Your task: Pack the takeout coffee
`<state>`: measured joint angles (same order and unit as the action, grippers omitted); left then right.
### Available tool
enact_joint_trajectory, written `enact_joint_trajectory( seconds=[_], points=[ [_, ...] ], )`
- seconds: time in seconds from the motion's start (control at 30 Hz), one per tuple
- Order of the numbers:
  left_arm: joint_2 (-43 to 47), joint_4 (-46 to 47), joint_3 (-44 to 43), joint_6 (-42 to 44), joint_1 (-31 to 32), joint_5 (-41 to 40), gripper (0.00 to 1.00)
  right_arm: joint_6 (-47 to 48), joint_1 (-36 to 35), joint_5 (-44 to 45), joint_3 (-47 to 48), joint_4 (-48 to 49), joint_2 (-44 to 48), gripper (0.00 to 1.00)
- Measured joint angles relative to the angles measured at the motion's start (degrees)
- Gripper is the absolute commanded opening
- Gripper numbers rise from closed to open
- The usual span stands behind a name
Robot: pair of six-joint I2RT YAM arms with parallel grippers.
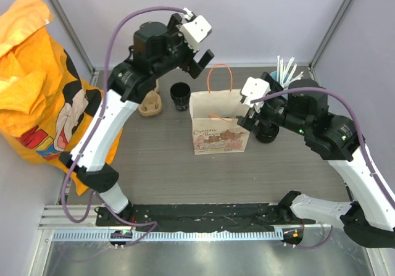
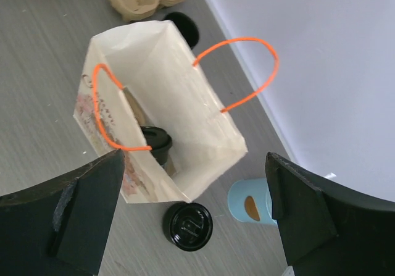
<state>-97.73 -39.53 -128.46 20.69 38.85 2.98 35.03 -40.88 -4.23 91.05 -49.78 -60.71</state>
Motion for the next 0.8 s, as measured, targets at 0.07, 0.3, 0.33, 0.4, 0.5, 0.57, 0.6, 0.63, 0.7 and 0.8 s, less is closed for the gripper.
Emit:
enact_joint_trajectory(
  seconds=[0.07,0.3,0.33,0.4,0.5,0.57,0.6,0.63,0.7,0.8],
  points=[
    [3.1,-0.7,0.94,0.52,-0.59,-0.2,1.0,-0.83,1.27,1.55,0.46,0.92,0.81,1.0],
    [13.25,-0.09,7.43,-5.03,-7.39,-6.56,1.0,-5.57,8.28,9.64,0.63,7.26,4.44,1.0],
    [14.6,-0.09,8.7,-5.97,-9.22,-6.86,1.0,-6.36,9.35,11.04,0.63,8.41,4.98,1.0],
    [17.64,-0.26,11.72,-7.43,-12.28,-7.21,1.0,-7.74,10.84,13.29,0.63,10.4,5.97,1.0],
    [22.34,-0.52,17.49,-8.57,-15.52,-7.93,1.0,-9.57,12.7,15.17,0.55,12.31,6.78,1.0],
    [25.44,-0.57,21.97,-9.4,-17.59,-7.3,1.0,-10.34,13.81,15.74,0.52,12.96,7.1,1.0],
    [26.84,-0.79,24.17,-9.92,-18.88,-6.62,1.0,-10.67,14.25,16.2,0.52,13.33,7.1,1.0],
    [28.04,-0.96,26.18,-10.38,-20.5,-5.62,1.0,-10.95,14.6,16.61,0.48,13.62,7.08,1.0],
    [29.88,-1.2,29.53,-12.11,-24.7,-2.36,1.0,-11.41,15.74,17.94,0.2,14.67,7.08,1.0],
    [31.63,-2.1,33.0,-14.84,-31.15,3.56,1.0,-11.5,17.0,19.87,-0.26,15.82,6.78,1.0]
  ],
)
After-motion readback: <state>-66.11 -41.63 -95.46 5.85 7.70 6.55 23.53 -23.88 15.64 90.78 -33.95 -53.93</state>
